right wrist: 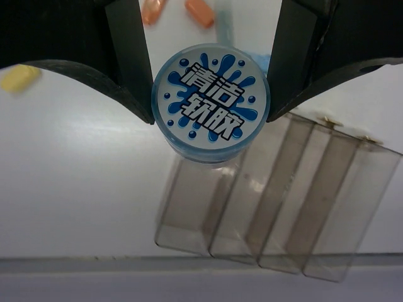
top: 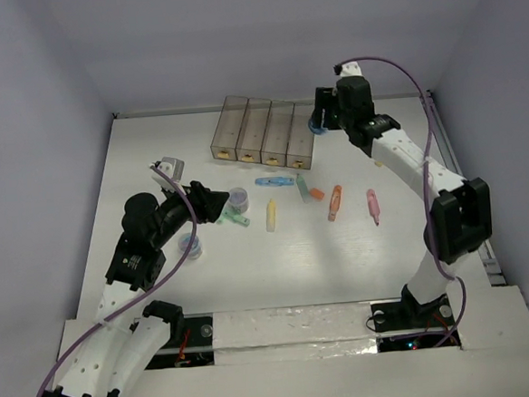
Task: Sort the stationery into containers
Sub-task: Place the stationery in the storage box.
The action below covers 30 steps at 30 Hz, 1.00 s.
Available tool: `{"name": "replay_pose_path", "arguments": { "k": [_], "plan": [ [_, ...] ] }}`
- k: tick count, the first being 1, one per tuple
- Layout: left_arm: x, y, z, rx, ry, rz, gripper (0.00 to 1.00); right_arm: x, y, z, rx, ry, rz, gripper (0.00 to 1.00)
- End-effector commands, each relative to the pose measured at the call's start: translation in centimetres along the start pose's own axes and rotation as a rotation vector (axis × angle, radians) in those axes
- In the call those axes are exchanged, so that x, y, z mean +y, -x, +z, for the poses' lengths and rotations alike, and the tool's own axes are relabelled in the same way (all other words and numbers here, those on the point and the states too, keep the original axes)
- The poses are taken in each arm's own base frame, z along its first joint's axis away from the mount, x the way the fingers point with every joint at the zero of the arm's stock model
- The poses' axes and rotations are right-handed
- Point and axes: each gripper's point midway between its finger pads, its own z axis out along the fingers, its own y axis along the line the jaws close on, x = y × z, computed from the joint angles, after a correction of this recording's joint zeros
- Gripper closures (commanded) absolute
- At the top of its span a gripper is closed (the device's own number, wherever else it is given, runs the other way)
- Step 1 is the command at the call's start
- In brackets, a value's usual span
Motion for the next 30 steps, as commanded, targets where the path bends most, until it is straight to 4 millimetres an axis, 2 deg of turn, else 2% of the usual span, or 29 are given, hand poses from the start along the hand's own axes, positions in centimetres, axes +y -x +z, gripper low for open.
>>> {"name": "replay_pose_path", "arguments": {
  "k": [1,2,3,4,5,6,7,12,13,14,17,18,21,22,30],
  "plan": [
    [-0.8,2.4,-0.4,-0.069,-0.012,0.035,0.44,3.2,4.0,3.1,-0.111,0.103,-0.031,0.58],
    [-0.8,2.4,-0.4,-0.07,-0.011,0.036,0.44,3.4,4.4,3.9,-0.117,0.1,-0.048,0.59],
    [-0.8,2.4,-0.4,-0.07,-0.009,0.036,0.44,3.8,6.4,4.2,-0.154,0.101,-0.053,0.59],
    [-0.8,2.4,-0.4,-0.069,-0.009,0.036,0.44,3.9,5.0,6.4,-0.119,0.089,-0.068,0.59],
    [-0.7,2.4,-0.4,-0.071,-0.006,0.037,0.44,4.0,5.1,7.2,-0.116,0.086,-0.084,0.59],
    [-0.7,2.4,-0.4,-0.07,-0.005,0.037,0.44,4.4,6.7,7.5,-0.145,0.087,-0.084,0.59],
    [-0.6,2.5,-0.4,-0.073,-0.001,0.037,0.44,4.3,5.2,9.3,-0.115,0.077,-0.104,0.59],
    [-0.5,2.6,-0.3,-0.075,0.007,0.04,0.45,4.1,5.6,11.8,-0.121,0.035,-0.143,0.59],
    [-0.5,2.5,-0.2,-0.072,0.008,0.037,0.45,4.2,6.6,11.9,-0.142,0.033,-0.146,0.59],
    [-0.4,2.5,-0.2,-0.07,0.007,0.037,0.45,4.0,5.9,12.7,-0.129,0.024,-0.166,0.59],
    [-0.4,2.5,-0.2,-0.07,0.011,0.036,0.45,3.8,5.8,13.6,-0.132,0.002,-0.19,0.59],
    [-0.3,2.3,-0.1,-0.064,0.011,0.036,0.45,3.5,4.9,14.4,-0.116,-0.008,-0.199,0.59],
    [-0.3,2.4,-0.1,-0.065,0.011,0.035,0.46,3.4,4.2,15.3,-0.106,-0.018,-0.201,0.59],
    [-0.3,2.4,0.0,-0.063,0.01,0.036,0.46,3.3,3.4,15.9,-0.092,-0.023,-0.205,0.59],
    [-0.3,2.1,0.1,-0.053,0.007,0.035,0.47,2.4,1.4,17.7,-0.057,-0.06,-0.249,0.58]
  ]
}}
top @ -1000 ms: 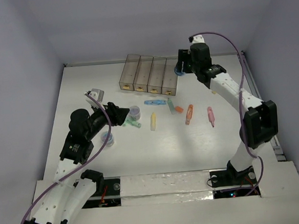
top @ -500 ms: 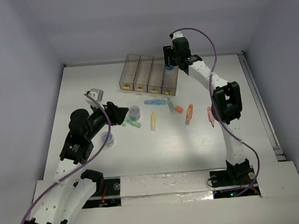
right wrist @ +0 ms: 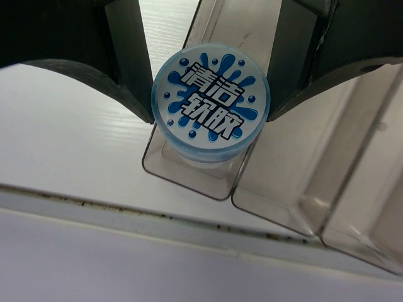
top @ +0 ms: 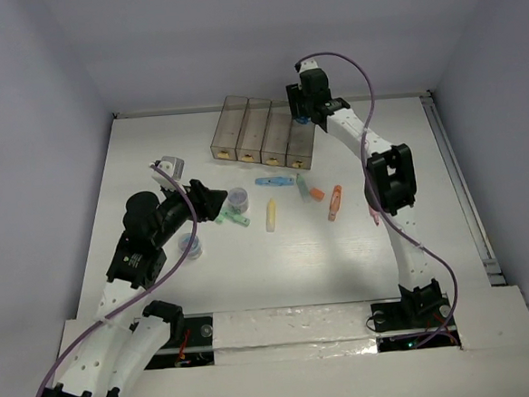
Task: Sort the stationery into containers
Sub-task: Place the stationery in the storage box.
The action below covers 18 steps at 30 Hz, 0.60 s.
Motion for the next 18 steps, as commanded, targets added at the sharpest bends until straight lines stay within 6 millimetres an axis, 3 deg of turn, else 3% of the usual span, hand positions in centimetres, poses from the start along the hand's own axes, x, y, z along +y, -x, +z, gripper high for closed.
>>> {"name": "replay_pose_path", "arguments": {
  "k": [1,6,8,9,11,15,18],
  "plan": [
    [-1.0,2.1,-0.2,-0.051,-0.028,0.029,0.47,-0.7,3.4,-0.1,-0.091,-0.03,0.0,0.57],
    [-0.8,2.3,-0.2,-0.054,-0.021,0.029,0.47,-0.6,2.6,0.6,-0.084,-0.038,-0.001,0.5],
    [-0.8,2.2,-0.1,-0.053,-0.02,0.028,0.47,-0.6,2.4,0.8,-0.082,-0.038,0.001,0.27],
    [-0.8,2.2,-0.1,-0.053,-0.02,0.028,0.47,-0.5,2.4,0.9,-0.082,-0.036,0.004,0.27],
    [-0.8,2.2,-0.1,-0.052,-0.02,0.028,0.47,-0.4,2.5,0.8,-0.085,-0.028,0.012,0.14],
    [-0.8,2.1,-0.1,-0.052,-0.02,0.026,0.47,-0.1,4.5,-0.5,-0.119,0.005,0.029,0.01],
    [-0.7,2.3,-0.3,-0.059,-0.018,0.024,0.47,0.2,7.5,-3.0,-0.188,0.051,0.074,0.0]
  ]
}}
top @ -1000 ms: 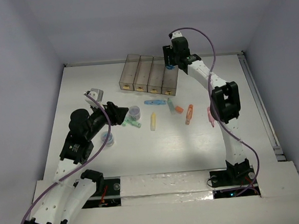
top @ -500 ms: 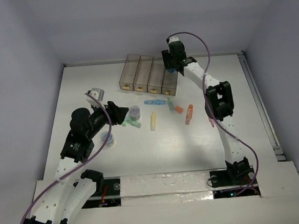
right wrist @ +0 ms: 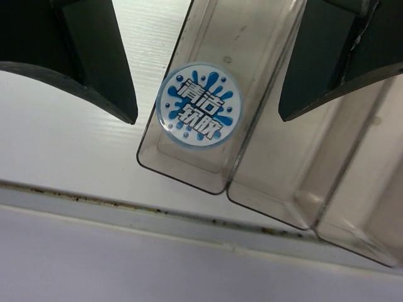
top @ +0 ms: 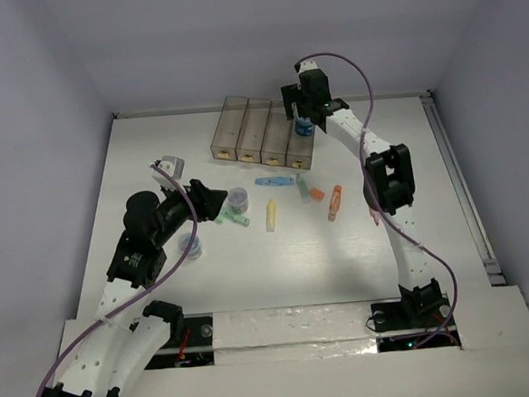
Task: Sort the stationery into containers
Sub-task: Place the stationery in the storage box, then pick up the stationery from the center of the board.
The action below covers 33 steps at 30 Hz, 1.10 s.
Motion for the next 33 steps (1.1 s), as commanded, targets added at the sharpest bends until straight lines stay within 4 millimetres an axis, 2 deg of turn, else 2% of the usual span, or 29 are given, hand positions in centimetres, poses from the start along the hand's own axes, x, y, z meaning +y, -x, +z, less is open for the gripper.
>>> {"name": "replay_pose_path", "arguments": {
  "k": [1,2,4,5,6,7,8,9,10,11,12,14,15,16,18,19,21,22,23,24,26,27,28,29,30,31,32,33],
  "plan": [
    [-0.9,2.4,-0.5,-0.066,-0.026,0.024,0.47,0.1,7.5,-4.4,-0.175,0.064,0.077,0.0],
    [-0.8,2.7,-0.7,-0.075,-0.019,0.026,0.47,0.1,9.1,-6.1,-0.203,0.082,0.099,0.0],
    [-0.8,2.9,-0.9,-0.088,-0.016,0.028,0.47,1.5,9.5,-7.8,-0.214,0.158,0.11,0.03],
    [-0.7,3.4,-1.2,-0.107,-0.007,0.032,0.47,2.6,9.4,-9.6,-0.21,0.204,0.114,0.19],
    [-0.4,3.8,-1.4,-0.12,0.007,0.033,0.47,3.8,9.1,-10.6,-0.207,0.244,0.11,0.32],
    [-0.3,4.0,-1.5,-0.13,0.016,0.032,0.48,5.5,9.1,-11.8,-0.215,0.313,0.104,0.5],
    [-0.1,4.5,-1.8,-0.152,0.031,0.036,0.48,7.1,6.9,-12.4,-0.172,0.361,0.092,0.76],
    [0.4,4.5,-2.0,-0.15,0.056,0.031,0.52,9.7,7.5,-15.0,-0.191,0.444,0.08,0.83],
    [0.9,4.7,-2.2,-0.158,0.09,0.028,0.54,11.9,7.1,-16.4,-0.192,0.532,0.068,0.88],
    [1.1,5.0,-2.5,-0.17,0.109,0.028,0.57,13.5,6.3,-17.5,-0.181,0.583,0.072,0.88],
    [1.6,5.4,-2.8,-0.185,0.136,0.027,0.65,16.6,5.0,-19.8,-0.165,0.68,0.047,0.88],
    [2.9,6.2,-3.6,-0.22,0.22,0.013,0.74,19.5,3.6,-22.2,-0.155,0.771,0.021,0.87],
    [3.2,6.5,-3.9,-0.236,0.245,0.007,0.78,20.7,1.5,-22.9,-0.121,0.799,0.004,0.86],
    [4.0,7.1,-4.7,-0.267,0.302,0.0,0.82,23.2,1.4,-25.5,-0.147,0.872,-0.019,0.84],
    [4.4,7.5,-5.3,-0.293,0.336,-0.017,0.85,25.4,0.6,-27.8,-0.153,0.937,-0.053,0.81],
    [4.8,8.1,-6.0,-0.324,0.371,-0.026,0.87,27.3,-1.4,-29.5,-0.138,0.995,-0.093,0.72],
    [4.9,8.5,-6.5,-0.345,0.388,-0.029,0.88,29.2,-3.1,-31.0,-0.126,1.047,-0.137,0.56],
    [5.1,8.8,-6.9,-0.358,0.407,-0.031,0.88,30.1,-3.8,-31.7,-0.118,1.067,-0.154,0.33],
    [5.1,9.2,-7.3,-0.373,0.416,-0.031,0.88,31.8,-5.5,-32.6,-0.09,1.101,-0.186,0.25],
    [5.1,9.5,-7.6,-0.385,0.426,-0.031,0.87,32.7,-6.6,-33.0,-0.075,1.117,-0.217,0.18],
    [5.1,10.7,-8.7,-0.427,0.455,-0.031,0.8,34.7,-8.9,-33.2,-0.037,1.135,-0.265,0.04],
    [5.0,11.2,-9.2,-0.446,0.461,-0.03,0.77,36.2,-9.9,-34.2,-0.035,1.158,-0.296,0.02],
    [4.8,11.8,-9.6,-0.467,0.462,-0.033,0.71,36.6,-11.4,-33.9,-0.006,1.139,-0.349,0.0],
    [4.5,12.5,-10.3,-0.508,0.457,-0.033,0.66,37.5,-11.0,-34.0,-0.029,1.136,-0.371,0.0],
    [4.2,12.9,-10.6,-0.527,0.451,-0.032,0.6,38.7,-13.0,-33.7,0.0,1.136,-0.4,0.0],
    [4.1,13.4,-11.1,-0.554,0.449,-0.031,0.48,39.1,-13.8,-33.4,0.022,1.122,-0.42,0.0],
    [3.9,13.6,-11.5,-0.573,0.446,-0.03,0.45,39.2,-14.2,-32.7,0.033,1.104,-0.432,0.0],
    [3.9,13.6,-11.6,-0.575,0.451,-0.028,0.43,40.1,-13.8,-32.9,0.015,1.103,-0.442,0.0]
  ]
}}
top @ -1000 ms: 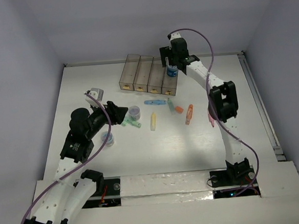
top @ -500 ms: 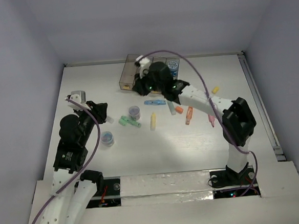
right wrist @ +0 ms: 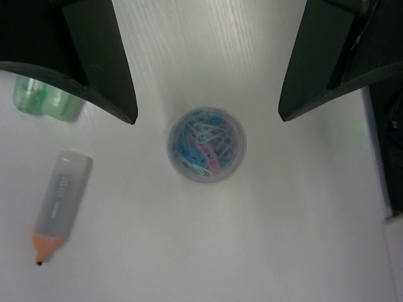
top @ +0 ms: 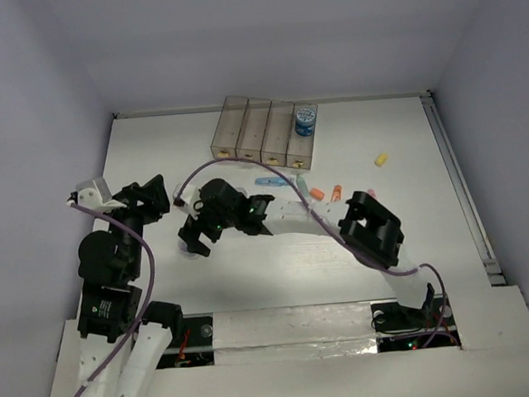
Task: Sort the stationery into containers
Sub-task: Pick up the stationery from the center of the board.
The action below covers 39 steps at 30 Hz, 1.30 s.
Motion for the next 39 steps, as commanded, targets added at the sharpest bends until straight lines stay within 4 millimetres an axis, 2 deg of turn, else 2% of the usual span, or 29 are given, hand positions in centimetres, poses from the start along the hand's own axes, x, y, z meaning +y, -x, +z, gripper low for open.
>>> {"name": "replay_pose_path", "arguments": {
  "k": [1,4,9,12,13,19,21,26,28,31,34,35,36,39],
  "plan": [
    [0.0,3.4,-0.8,-0.121,0.016,-0.026,0.41,-0.6,-0.5,2.0,0.046,-0.062,-0.065,0.0],
    [0.1,2.2,-0.5,-0.1,0.006,-0.019,0.4,-0.8,-1.6,3.5,0.08,-0.076,-0.069,0.0],
    [-0.2,1.5,-0.3,-0.087,-0.021,-0.013,0.39,-0.4,-2.9,5.2,0.11,-0.077,-0.077,0.0],
    [-0.2,1.2,-0.3,-0.08,-0.022,-0.01,0.39,-1.0,-2.7,5.7,0.088,-0.115,-0.066,0.03],
    [-0.3,1.0,-0.3,-0.074,-0.028,-0.011,0.38,-0.7,-2.3,5.9,0.07,-0.121,-0.063,0.04],
    [-0.5,0.5,-0.2,-0.059,-0.045,-0.007,0.38,-0.5,-1.0,5.5,0.028,-0.125,-0.052,0.04],
    [-0.7,0.5,-0.3,-0.057,-0.057,-0.01,0.38,-0.4,-1.3,5.3,0.03,-0.119,-0.044,0.06],
    [-0.8,0.3,-0.3,-0.052,-0.062,-0.011,0.37,0.3,-0.6,5.0,0.005,-0.091,-0.029,0.08],
    [-0.8,0.3,-0.3,-0.054,-0.063,-0.009,0.29,0.5,-0.3,4.9,-0.01,-0.081,-0.027,0.09],
    [-0.8,0.3,-0.3,-0.052,-0.063,-0.009,0.25,0.6,0.2,4.8,-0.025,-0.078,-0.03,0.23],
    [-0.8,0.3,-0.4,-0.053,-0.064,-0.008,0.24,0.7,0.7,4.7,-0.042,-0.081,-0.001,0.27],
    [-0.8,0.3,-0.4,-0.055,-0.064,-0.008,0.24,0.7,1.0,4.5,-0.053,-0.083,0.002,0.36],
    [-0.8,0.3,-0.4,-0.055,-0.064,-0.008,0.24,0.7,1.0,4.4,-0.053,-0.088,0.005,0.41],
    [-0.8,0.5,-0.5,-0.057,-0.066,-0.007,0.21,0.5,3.1,3.4,-0.119,-0.115,0.017,0.56]
  ]
}}
